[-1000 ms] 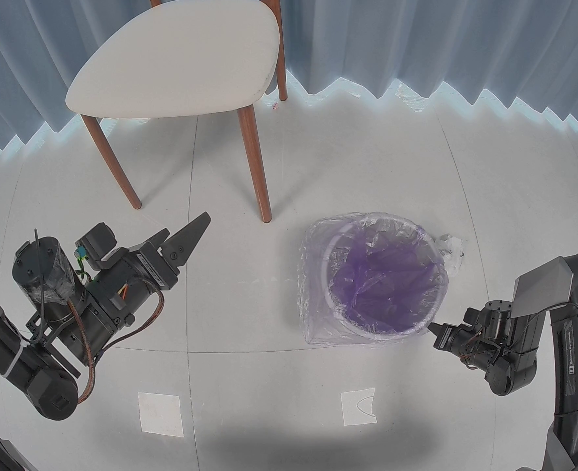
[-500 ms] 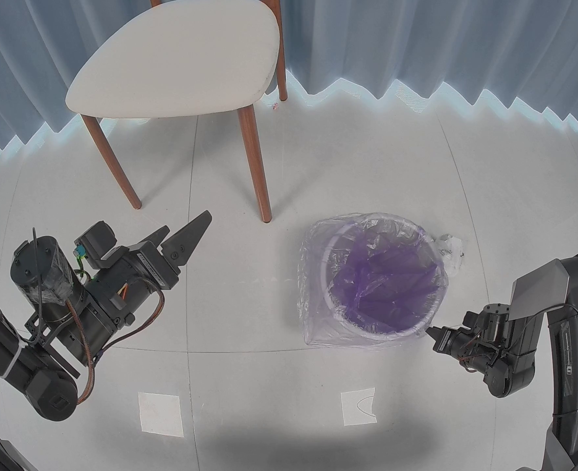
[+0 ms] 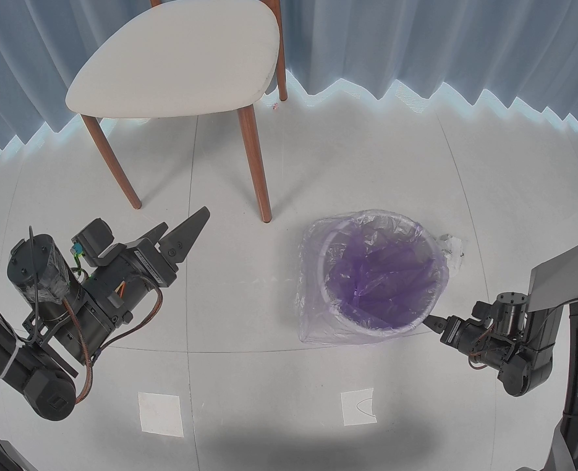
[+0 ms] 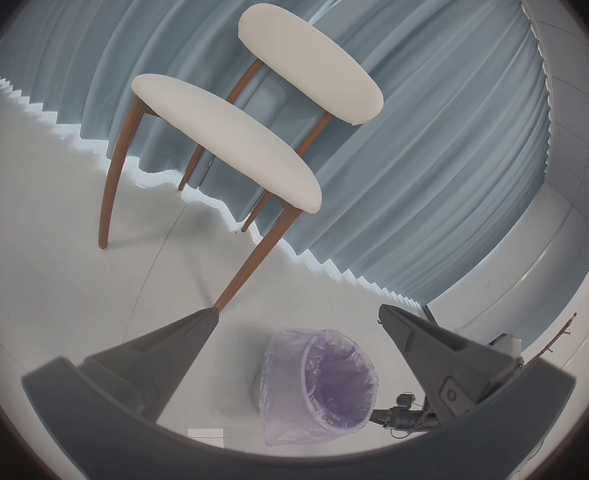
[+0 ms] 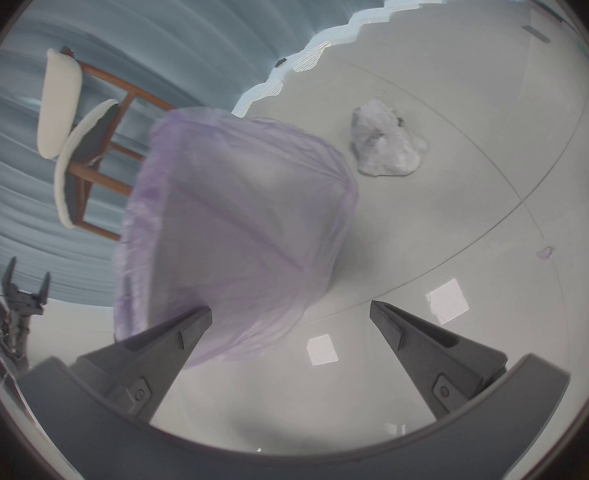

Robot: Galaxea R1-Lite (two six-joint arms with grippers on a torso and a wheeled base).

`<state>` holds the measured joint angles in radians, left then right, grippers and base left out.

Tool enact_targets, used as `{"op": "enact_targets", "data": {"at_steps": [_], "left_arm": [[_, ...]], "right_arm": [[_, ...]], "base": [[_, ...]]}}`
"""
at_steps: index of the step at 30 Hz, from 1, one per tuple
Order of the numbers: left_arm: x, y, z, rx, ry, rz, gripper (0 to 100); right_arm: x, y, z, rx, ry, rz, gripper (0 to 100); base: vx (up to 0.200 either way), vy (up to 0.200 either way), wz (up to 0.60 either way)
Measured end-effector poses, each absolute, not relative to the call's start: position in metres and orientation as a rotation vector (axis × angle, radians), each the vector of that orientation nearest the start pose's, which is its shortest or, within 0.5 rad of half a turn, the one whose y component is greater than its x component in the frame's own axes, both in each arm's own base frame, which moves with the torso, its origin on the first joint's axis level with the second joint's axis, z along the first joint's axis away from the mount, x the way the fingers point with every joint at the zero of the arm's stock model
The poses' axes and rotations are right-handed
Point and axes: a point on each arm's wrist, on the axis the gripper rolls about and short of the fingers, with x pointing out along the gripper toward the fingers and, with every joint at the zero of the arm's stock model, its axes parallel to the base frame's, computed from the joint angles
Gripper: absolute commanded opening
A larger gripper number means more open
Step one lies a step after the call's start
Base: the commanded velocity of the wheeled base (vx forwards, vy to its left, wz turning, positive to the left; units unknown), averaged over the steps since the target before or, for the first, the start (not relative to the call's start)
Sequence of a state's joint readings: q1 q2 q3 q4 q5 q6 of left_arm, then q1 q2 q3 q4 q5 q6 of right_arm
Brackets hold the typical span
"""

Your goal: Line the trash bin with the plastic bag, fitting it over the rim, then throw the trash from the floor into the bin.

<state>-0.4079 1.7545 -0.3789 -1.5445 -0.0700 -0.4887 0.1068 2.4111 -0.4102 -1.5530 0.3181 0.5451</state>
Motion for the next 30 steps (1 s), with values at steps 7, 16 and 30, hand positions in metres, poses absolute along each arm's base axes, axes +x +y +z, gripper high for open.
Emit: {"op": "enact_targets", "data": {"at_steps": [7,16,30], "left_arm": [[0.239,-0.104,0.160,-0.515,-0.065,-0.510,100],[0.232,-0.099,0.169,-0.533,-0.090,-0.522,100],[0.209,-0.084,0.179,-0.557,-0.085,-0.644,100]], "right_arm": [[0.282,0.043,-0.003,0.574,0.558,0.406,100],[0.267,0.043,0.038,0.581,0.474,0.518,100],[0.254,0.042,0.079,0.566,0.337,0.580,100]], "base": [[0.000,0.000,0.00],[0.089,0.000,0.00],[0.200,-0.129,0.00]]}}
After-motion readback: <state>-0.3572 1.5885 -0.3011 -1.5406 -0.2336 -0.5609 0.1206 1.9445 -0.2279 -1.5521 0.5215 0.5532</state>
